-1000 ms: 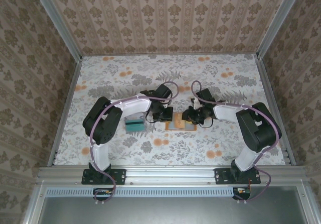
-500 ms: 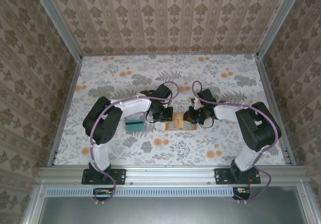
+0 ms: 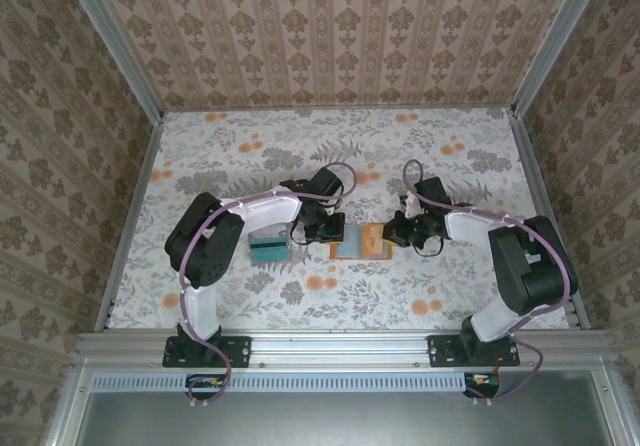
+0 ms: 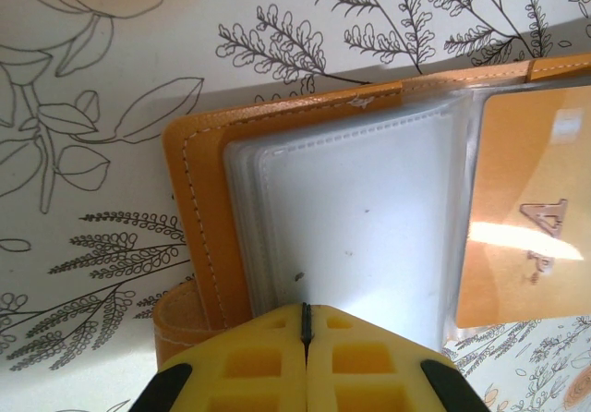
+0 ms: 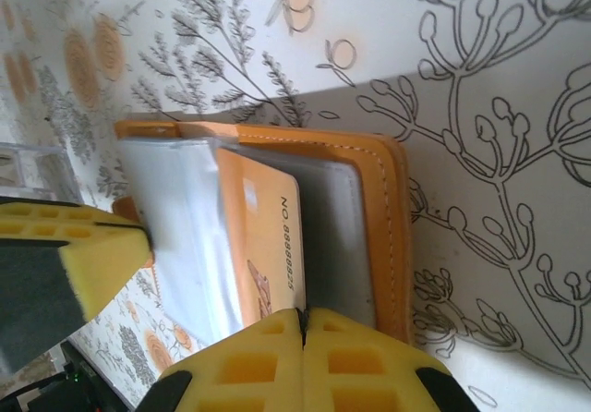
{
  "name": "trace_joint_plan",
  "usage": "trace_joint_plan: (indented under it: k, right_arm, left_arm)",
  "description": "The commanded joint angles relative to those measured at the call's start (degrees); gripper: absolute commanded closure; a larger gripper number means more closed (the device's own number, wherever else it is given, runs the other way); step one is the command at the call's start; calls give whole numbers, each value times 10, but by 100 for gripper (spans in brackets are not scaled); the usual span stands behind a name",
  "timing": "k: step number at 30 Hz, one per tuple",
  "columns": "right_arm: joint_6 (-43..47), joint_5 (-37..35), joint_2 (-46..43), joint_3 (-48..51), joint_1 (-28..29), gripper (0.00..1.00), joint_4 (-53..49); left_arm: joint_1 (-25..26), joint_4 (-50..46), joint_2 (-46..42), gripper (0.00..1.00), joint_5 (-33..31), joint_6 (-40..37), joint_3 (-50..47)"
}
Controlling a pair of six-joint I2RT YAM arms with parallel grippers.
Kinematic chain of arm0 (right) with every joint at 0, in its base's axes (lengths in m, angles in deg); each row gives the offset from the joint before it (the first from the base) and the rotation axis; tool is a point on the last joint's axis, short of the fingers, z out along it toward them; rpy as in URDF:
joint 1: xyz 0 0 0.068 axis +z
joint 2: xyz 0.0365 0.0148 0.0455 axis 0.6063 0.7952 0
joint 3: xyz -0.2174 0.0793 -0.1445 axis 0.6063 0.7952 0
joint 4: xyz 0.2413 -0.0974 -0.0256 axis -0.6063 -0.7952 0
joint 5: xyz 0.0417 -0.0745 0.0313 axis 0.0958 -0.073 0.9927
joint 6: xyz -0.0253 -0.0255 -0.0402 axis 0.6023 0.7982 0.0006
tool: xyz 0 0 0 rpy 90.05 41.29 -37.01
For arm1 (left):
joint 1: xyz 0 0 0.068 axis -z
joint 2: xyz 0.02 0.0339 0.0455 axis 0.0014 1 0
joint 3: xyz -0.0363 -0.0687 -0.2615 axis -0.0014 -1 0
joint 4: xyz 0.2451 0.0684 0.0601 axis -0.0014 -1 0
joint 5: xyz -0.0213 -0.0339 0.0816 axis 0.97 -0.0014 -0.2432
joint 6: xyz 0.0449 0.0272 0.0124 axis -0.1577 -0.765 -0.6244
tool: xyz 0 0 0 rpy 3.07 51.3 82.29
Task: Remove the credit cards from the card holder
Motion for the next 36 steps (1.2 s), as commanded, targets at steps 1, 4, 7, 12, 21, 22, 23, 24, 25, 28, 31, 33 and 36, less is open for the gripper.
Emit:
trace_joint_plan:
  k: [1,4,7,12,21,22,23,24,25,28,31,33,36]
  right_arm:
    - [24,4,-38,-1,-4,100,-39]
    - [34,-4,-58,-15,-5,100,-63]
    - [46,-16,-80,-36,-5,100,-92]
    - [77,-46,-103,-86,-2,100,-147]
    - [167,-102,-91,-212,64,100,-222]
    - [177,-105,-83,-224,74,100,-225]
    - [188,-108,-73,-240,85,100,-230]
    - [202,-110,-61,-258,98,100,-234]
    - [217,-117,-49,-276,113,100,-238]
    - [270,-148,-11,-333,158,100,-255]
    - [316,-156,26,-380,191,100,-253]
    - [345,-152,51,-408,207,100,-243]
    - [393,-151,89,-456,226,100,-239]
  left_arm:
    - [-3,-40,9,94,-20,-7,3]
    - [-5,-49,-5,94,-21,-8,17]
    - [-12,-52,-27,93,-13,-5,30]
    - [-38,-46,-82,91,-8,3,38]
    - [-98,-64,-228,54,-84,0,-4]
    - [-106,-64,-245,49,-89,-1,-13]
    - [-117,-66,-265,43,-95,0,-25]
    - [-127,-68,-286,33,-104,0,-35]
    - [-137,-73,-304,21,-115,0,-45]
    - [-163,-96,-359,0,-152,-1,-68]
    - [-196,-124,-406,0,-183,6,-89]
    - [-221,-143,-434,0,-194,12,-103]
    - [-247,-153,-481,0,-197,13,-132]
